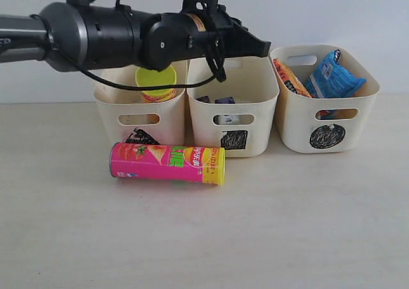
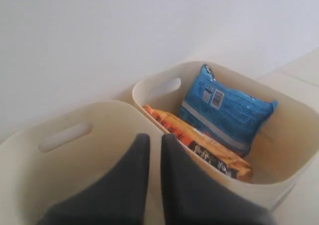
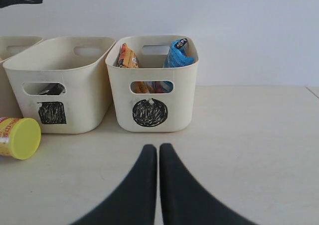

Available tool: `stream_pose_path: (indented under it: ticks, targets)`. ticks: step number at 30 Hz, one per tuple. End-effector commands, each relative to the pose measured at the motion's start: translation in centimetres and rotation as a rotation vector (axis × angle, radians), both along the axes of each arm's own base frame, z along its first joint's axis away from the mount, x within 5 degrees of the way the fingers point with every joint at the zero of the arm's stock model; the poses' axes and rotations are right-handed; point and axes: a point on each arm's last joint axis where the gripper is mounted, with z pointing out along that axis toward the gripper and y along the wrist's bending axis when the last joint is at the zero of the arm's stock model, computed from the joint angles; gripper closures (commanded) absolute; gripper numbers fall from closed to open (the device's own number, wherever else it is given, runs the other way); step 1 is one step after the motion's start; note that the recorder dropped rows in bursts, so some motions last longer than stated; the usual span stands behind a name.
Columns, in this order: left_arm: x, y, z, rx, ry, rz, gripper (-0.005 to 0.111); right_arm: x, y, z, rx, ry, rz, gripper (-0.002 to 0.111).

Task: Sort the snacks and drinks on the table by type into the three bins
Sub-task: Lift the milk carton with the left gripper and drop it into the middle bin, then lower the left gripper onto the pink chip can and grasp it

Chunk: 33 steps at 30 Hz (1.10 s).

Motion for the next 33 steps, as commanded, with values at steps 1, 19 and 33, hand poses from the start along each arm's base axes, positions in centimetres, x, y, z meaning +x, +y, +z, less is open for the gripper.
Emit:
stream_pose_path:
  ticks: [1,19,33]
  targets:
    - [-1.5,0.8,1.7,0.126,0.075,-0.029,0.103,0.0,0.0,-0.1,-0.002,-0.007,-0.003,0.108]
    - [-8.7,6.0,3.6,0.788,0.275,-0.372,0.103,0.0,0.0,-0.1,-0.002,-0.007,-0.003,0.108]
    - [-9.3,6.2,-2.3,0.933,0.414,-0.524,0.067,0.0,0.0,-0.1,-0.002,-0.009,-0.004,0.108]
